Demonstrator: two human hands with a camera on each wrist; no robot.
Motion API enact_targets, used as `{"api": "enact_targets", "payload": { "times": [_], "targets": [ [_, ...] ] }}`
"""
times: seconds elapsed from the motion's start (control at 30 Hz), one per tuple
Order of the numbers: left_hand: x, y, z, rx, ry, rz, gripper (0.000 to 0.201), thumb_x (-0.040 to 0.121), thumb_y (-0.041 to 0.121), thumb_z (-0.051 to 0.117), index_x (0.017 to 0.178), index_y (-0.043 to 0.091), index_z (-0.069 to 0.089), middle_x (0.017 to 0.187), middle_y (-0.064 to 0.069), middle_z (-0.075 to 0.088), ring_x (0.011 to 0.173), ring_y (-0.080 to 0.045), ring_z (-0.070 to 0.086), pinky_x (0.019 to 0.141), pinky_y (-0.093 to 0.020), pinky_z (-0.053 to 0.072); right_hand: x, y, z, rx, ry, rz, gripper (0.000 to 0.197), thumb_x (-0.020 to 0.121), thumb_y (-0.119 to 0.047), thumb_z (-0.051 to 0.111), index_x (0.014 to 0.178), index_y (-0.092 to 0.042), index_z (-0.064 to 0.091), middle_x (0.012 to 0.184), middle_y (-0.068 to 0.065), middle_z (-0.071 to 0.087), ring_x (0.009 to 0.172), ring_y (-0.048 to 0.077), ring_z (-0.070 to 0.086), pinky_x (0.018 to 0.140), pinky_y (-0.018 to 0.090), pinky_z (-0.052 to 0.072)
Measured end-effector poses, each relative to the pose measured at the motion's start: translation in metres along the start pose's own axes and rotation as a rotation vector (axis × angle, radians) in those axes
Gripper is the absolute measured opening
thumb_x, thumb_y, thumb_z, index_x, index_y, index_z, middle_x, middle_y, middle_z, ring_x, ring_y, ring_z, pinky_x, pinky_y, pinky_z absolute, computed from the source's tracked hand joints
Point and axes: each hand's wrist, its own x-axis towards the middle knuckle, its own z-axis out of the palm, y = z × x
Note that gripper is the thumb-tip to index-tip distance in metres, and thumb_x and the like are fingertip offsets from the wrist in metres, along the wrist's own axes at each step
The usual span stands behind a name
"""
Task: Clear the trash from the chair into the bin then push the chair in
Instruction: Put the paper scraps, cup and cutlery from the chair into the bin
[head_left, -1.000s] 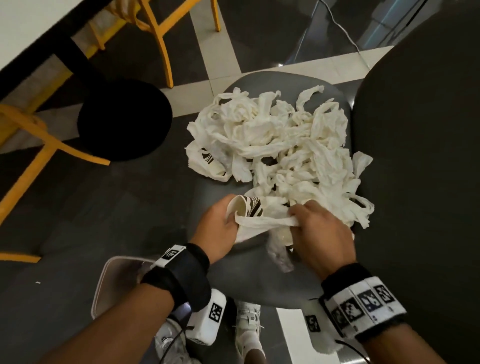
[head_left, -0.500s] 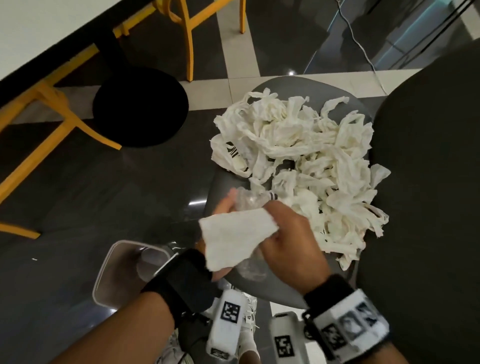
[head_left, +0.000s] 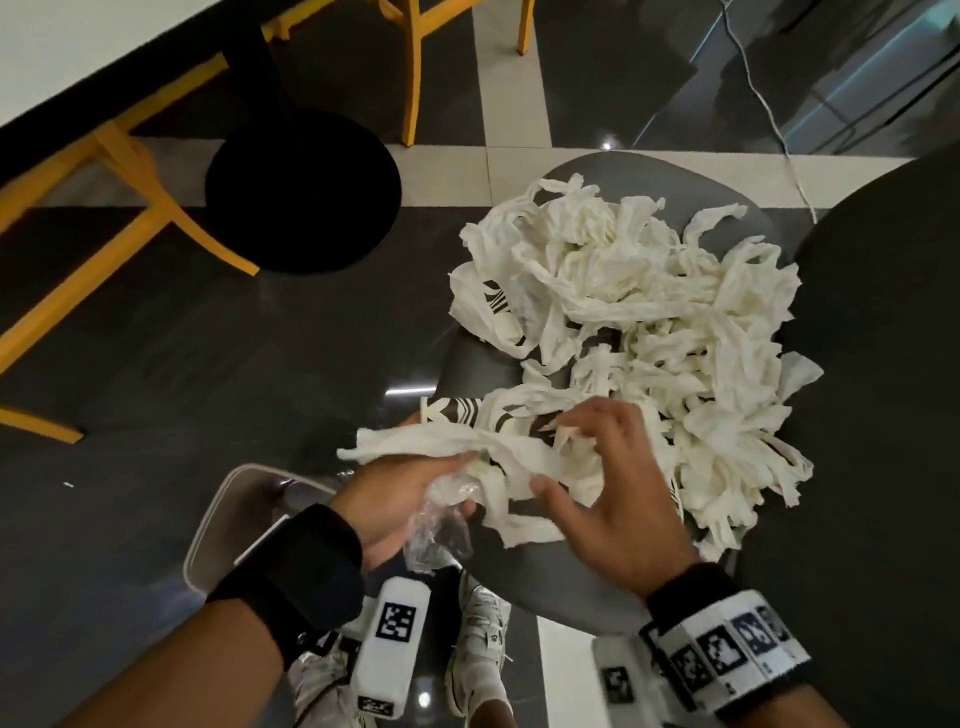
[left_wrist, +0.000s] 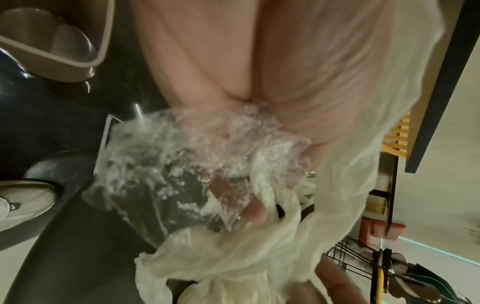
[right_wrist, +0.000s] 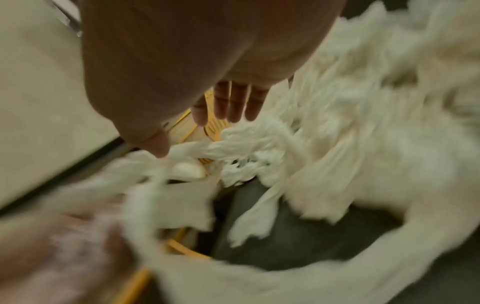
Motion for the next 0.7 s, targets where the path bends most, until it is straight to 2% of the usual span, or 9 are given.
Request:
{"api": "enact_targets", "payload": {
  "times": [0.07,0.13,0.2,0.23,0.3,0.4,0.47,0.57,0.7],
  "targets": [
    [0.003,0.001,-0.008,-0.004,0.047,-0.002,0.032,0.086,0.009,0.070,0.115,-0.003,0.064,0.098,-0.017,0.074,0.082,-0.026,0.070,0.068,-0.036,0.057,0.005,0.027,-0.009,-0.350,-0.073,0.059,0.082,0.071,-0.054,0.076,0.142,-0.030,0.042,0.152,0.001,0.032,0.138,0.024,0.033,0.112,0.036,0.034],
    [0.002,0.006,-0.010,0.011,0.024,0.045,0.038,0.084,0.011,0.074,0.116,-0.005,0.061,0.092,-0.018,0.072,0.076,-0.027,0.068,0.064,-0.036,0.056,0.010,0.054,-0.012,-0.566,-0.252,0.197,0.112,0.067,-0.059,0.077,0.154,-0.040,0.011,0.164,0.001,0.012,0.149,0.031,0.018,0.117,0.050,0.029],
    [0.005,0.008,-0.012,0.091,0.022,0.088,0.045,0.079,0.013,0.075,0.117,-0.004,0.057,0.088,-0.019,0.069,0.070,-0.029,0.067,0.062,-0.037,0.055,0.012,0.076,-0.010,-0.624,-0.390,0.279,0.122,0.069,-0.052,0.079,0.153,-0.044,-0.008,0.162,0.003,0.019,0.143,0.034,0.032,0.111,0.051,0.038],
    [0.008,0.007,-0.017,0.152,0.052,0.106,0.046,0.079,0.013,0.074,0.118,-0.001,0.056,0.088,-0.021,0.068,0.070,-0.031,0.067,0.062,-0.039,0.055,0.011,0.085,-0.006,-0.642,-0.426,0.277,0.115,0.073,-0.045,0.078,0.154,-0.044,-0.005,0.153,0.005,0.034,0.132,0.032,0.046,0.101,0.047,0.047],
    [0.011,0.004,-0.025,0.305,0.110,0.139,0.042,0.080,0.016,0.078,0.117,0.009,0.059,0.093,-0.023,0.070,0.078,-0.037,0.070,0.068,-0.043,0.058,0.010,0.096,0.001,-0.660,-0.442,0.256,0.078,0.084,-0.028,0.067,0.149,-0.035,0.025,0.127,0.005,0.051,0.108,0.028,0.058,0.079,0.038,0.053],
    [0.012,-0.003,-0.030,0.494,0.143,0.146,0.033,0.082,0.025,0.081,0.109,0.024,0.064,0.101,-0.011,0.073,0.093,-0.031,0.071,0.081,-0.049,0.059,0.009,0.095,0.006,-0.639,-0.355,0.214,0.026,0.087,-0.021,0.062,0.112,-0.014,0.065,0.109,0.007,0.057,0.094,0.030,0.061,0.070,0.037,0.053],
    [0.004,-0.001,-0.022,0.514,0.089,0.203,0.026,0.088,0.018,0.073,0.111,0.022,0.063,0.101,-0.007,0.072,0.093,-0.025,0.069,0.083,-0.046,0.058,0.008,0.086,0.000,-0.564,-0.225,0.169,0.023,0.081,-0.027,0.069,0.097,-0.011,0.070,0.101,0.008,0.059,0.084,0.030,0.062,0.066,0.035,0.051],
    [-0.004,-0.003,-0.017,0.570,0.159,0.261,0.018,0.090,0.016,0.071,0.106,0.019,0.062,0.092,0.003,0.074,0.090,-0.016,0.072,0.074,-0.030,0.059,0.006,0.057,-0.020,-0.419,-0.039,0.113,0.023,0.077,-0.030,0.071,0.091,-0.012,0.068,0.087,0.003,0.055,0.072,0.027,0.058,0.062,0.028,0.041],
    [-0.016,-0.014,-0.028,0.533,0.164,0.145,0.014,0.095,0.017,0.065,0.108,0.012,0.063,0.099,-0.009,0.074,0.091,-0.020,0.072,0.081,-0.036,0.059,0.000,-0.007,-0.034,-0.210,0.022,-0.054,0.016,0.075,-0.033,0.062,0.081,-0.018,0.063,0.079,-0.006,0.050,0.063,0.016,0.052,0.058,0.027,0.040]
  ]
}}
